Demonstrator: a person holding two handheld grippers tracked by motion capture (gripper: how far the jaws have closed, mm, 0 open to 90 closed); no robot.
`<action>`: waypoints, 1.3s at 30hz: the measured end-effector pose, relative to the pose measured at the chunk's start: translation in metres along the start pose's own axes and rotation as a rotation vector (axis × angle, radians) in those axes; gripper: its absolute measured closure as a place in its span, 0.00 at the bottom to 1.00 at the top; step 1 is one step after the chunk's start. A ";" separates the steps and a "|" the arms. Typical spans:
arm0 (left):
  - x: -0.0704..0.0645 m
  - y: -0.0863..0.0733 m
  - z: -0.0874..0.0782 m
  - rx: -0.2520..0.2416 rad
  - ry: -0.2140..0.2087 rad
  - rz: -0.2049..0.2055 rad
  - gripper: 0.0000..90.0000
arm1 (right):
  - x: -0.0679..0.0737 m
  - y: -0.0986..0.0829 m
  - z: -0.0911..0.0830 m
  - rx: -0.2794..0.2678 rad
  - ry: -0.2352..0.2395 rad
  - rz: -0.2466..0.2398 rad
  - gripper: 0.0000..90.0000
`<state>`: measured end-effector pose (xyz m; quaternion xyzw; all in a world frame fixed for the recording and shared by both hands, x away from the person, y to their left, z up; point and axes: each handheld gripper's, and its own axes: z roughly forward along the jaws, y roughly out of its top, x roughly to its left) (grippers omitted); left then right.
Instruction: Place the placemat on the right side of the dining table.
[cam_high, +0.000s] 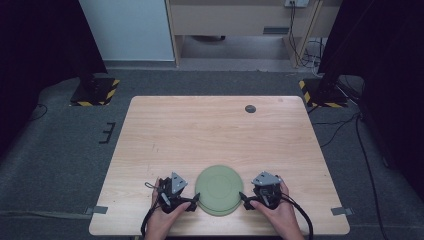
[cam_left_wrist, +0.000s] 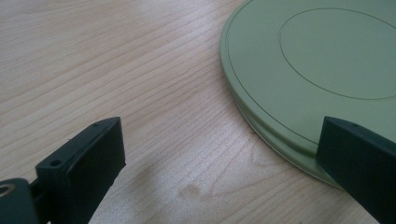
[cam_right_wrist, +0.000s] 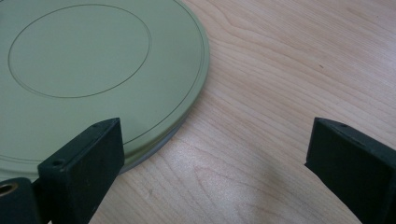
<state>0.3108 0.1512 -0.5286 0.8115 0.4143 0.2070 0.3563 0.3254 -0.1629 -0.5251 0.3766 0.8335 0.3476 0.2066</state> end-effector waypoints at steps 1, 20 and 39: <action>0.000 0.000 0.000 -0.001 0.001 0.000 0.01 | 0.000 0.000 0.000 -0.001 -0.001 0.002 0.04; -0.001 0.001 0.001 -0.003 0.009 -0.002 0.01 | 0.003 0.000 0.000 0.002 0.004 -0.019 0.04; -0.002 0.001 0.002 -0.007 0.019 0.005 0.01 | 0.005 0.001 0.001 -0.005 -0.006 -0.015 0.06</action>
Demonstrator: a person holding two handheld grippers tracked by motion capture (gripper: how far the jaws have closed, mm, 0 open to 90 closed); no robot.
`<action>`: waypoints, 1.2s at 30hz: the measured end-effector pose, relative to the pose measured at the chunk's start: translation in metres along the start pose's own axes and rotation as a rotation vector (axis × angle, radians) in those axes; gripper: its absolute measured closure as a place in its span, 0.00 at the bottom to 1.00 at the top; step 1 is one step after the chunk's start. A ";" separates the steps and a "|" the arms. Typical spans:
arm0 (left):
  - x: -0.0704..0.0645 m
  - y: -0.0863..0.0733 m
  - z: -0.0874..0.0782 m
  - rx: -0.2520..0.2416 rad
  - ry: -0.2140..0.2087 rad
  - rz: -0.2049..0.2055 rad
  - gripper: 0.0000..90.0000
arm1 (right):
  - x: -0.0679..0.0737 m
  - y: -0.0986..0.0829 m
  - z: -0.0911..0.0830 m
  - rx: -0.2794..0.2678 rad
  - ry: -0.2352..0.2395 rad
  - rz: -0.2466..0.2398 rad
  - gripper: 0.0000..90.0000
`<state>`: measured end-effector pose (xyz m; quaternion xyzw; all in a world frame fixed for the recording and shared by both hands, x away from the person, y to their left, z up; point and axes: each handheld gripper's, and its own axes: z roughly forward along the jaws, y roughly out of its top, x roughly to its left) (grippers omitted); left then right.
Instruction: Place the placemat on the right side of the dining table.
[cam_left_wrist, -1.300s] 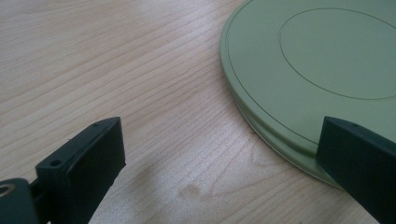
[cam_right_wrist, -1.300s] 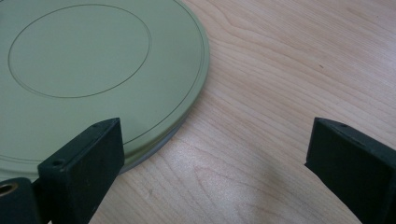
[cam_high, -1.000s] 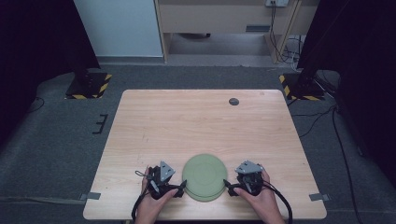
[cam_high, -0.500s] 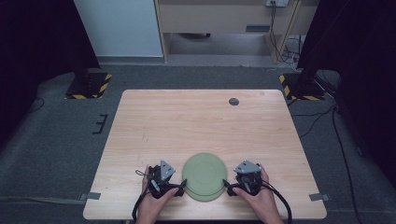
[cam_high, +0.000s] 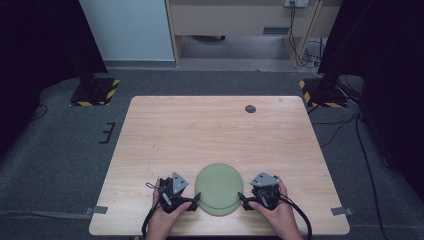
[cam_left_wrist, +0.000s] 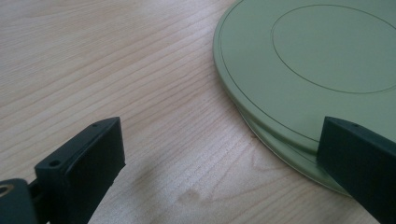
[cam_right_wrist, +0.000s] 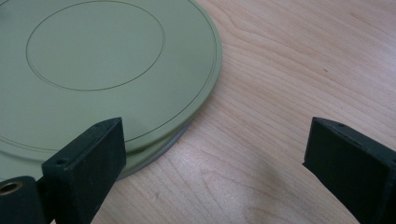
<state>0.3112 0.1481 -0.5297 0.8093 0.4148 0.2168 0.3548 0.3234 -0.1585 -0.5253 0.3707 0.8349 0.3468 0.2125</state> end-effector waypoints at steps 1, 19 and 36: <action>0.000 0.000 0.000 -0.001 0.004 0.001 0.01 | 0.000 0.000 0.000 0.000 -0.004 0.002 0.05; -0.001 0.000 0.001 0.000 -0.004 0.002 0.01 | 0.000 0.001 0.003 -0.007 -0.005 0.011 0.05; -0.003 0.000 0.002 -0.005 -0.012 0.007 0.02 | 0.000 0.000 0.003 -0.010 -0.008 0.027 0.06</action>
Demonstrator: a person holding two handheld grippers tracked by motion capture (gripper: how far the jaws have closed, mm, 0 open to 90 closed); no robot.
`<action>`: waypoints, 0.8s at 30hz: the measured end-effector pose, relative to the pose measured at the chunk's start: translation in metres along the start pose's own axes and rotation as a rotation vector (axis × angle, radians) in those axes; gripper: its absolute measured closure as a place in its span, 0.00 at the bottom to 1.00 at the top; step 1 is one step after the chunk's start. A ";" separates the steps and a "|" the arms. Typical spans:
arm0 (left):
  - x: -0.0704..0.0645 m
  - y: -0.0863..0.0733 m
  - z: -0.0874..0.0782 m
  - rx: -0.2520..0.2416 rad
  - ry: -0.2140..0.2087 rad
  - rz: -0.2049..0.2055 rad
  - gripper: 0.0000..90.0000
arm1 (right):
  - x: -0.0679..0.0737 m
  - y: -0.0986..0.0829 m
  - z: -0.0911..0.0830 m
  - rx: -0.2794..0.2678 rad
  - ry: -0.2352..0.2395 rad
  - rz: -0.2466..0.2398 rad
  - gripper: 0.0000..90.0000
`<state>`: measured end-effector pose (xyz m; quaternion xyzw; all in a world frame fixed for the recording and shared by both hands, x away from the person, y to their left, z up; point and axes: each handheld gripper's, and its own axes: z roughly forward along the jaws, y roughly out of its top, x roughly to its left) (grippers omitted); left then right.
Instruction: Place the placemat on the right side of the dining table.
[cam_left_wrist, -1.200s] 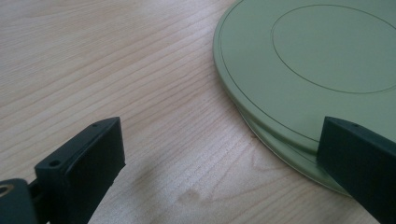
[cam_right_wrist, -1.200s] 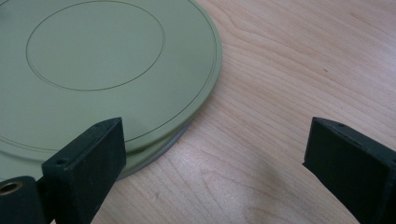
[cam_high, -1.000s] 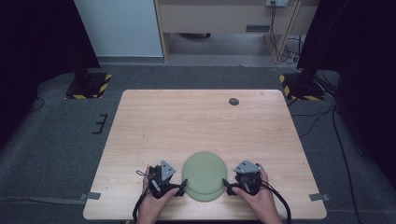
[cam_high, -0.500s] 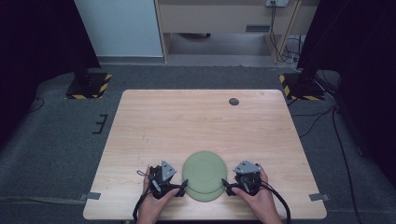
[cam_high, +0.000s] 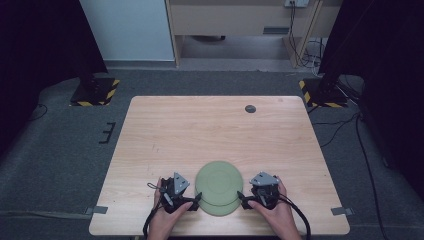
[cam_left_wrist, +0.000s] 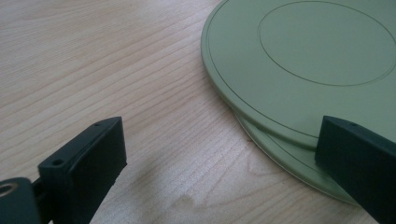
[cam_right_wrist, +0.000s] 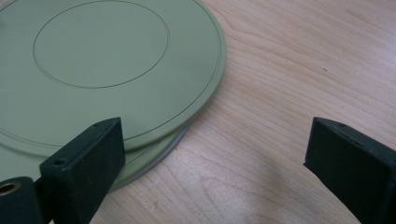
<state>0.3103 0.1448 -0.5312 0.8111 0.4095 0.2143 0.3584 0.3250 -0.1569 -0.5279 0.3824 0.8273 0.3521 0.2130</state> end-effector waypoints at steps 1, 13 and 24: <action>0.000 0.000 0.000 0.001 -0.004 0.002 0.02 | 0.000 -0.001 -0.001 0.002 0.004 0.001 0.07; -0.002 0.001 0.002 -0.001 0.001 0.002 0.00 | 0.000 0.001 0.001 -0.002 0.002 0.003 0.06; -0.003 0.002 0.003 0.000 -0.010 0.001 0.00 | 0.003 0.003 0.001 0.006 0.015 -0.004 0.05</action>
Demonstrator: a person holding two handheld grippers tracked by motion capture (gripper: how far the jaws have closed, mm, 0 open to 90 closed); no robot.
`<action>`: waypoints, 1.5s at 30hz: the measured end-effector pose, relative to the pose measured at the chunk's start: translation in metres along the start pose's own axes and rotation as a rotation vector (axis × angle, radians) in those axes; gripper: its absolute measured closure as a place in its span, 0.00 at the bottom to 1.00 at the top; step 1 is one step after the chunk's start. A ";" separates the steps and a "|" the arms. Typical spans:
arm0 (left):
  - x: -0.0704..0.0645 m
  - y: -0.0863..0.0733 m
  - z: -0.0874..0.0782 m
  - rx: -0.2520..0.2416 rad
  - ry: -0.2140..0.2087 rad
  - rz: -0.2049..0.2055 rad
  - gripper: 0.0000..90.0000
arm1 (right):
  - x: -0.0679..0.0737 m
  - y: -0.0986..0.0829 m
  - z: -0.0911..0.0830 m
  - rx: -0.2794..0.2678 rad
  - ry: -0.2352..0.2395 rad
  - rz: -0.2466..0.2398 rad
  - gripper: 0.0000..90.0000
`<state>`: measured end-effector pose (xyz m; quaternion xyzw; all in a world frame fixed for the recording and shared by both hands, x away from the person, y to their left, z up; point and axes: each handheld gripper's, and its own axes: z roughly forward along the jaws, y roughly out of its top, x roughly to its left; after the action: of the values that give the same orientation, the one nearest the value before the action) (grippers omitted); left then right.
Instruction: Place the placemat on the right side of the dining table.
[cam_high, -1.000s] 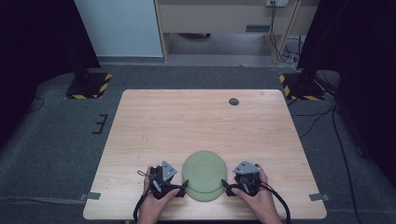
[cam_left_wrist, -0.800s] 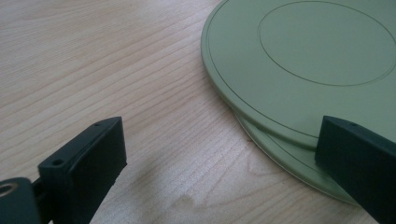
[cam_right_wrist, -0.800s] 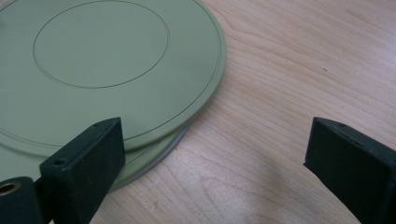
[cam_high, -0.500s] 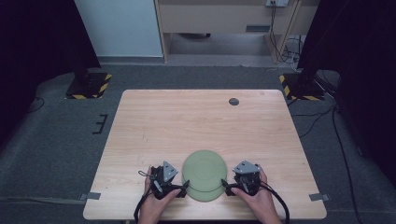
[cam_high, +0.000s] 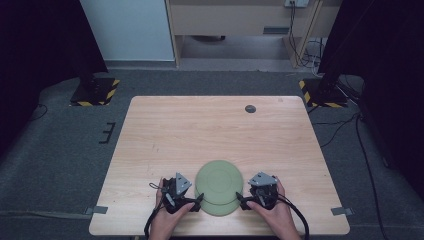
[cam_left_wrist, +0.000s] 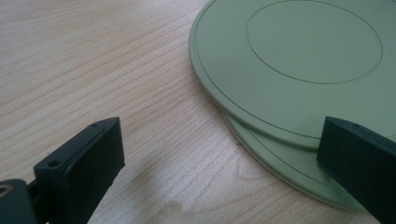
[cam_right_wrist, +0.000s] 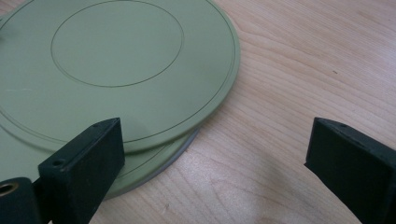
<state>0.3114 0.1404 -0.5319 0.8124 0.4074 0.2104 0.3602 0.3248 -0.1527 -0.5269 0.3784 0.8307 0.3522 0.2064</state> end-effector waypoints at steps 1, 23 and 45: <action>0.000 0.000 0.000 0.000 0.001 -0.001 0.00 | 0.000 0.000 0.000 0.000 0.000 0.005 0.04; -0.001 0.002 0.002 -0.006 0.014 0.004 0.00 | 0.001 0.002 0.002 -0.008 -0.018 0.007 0.05; -0.005 0.000 0.000 -0.007 -0.002 0.016 0.02 | -0.001 0.010 0.002 0.031 0.025 0.003 0.09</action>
<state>0.3084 0.1362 -0.5317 0.8147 0.3998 0.2138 0.3615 0.3316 -0.1484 -0.5207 0.3783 0.8380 0.3444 0.1898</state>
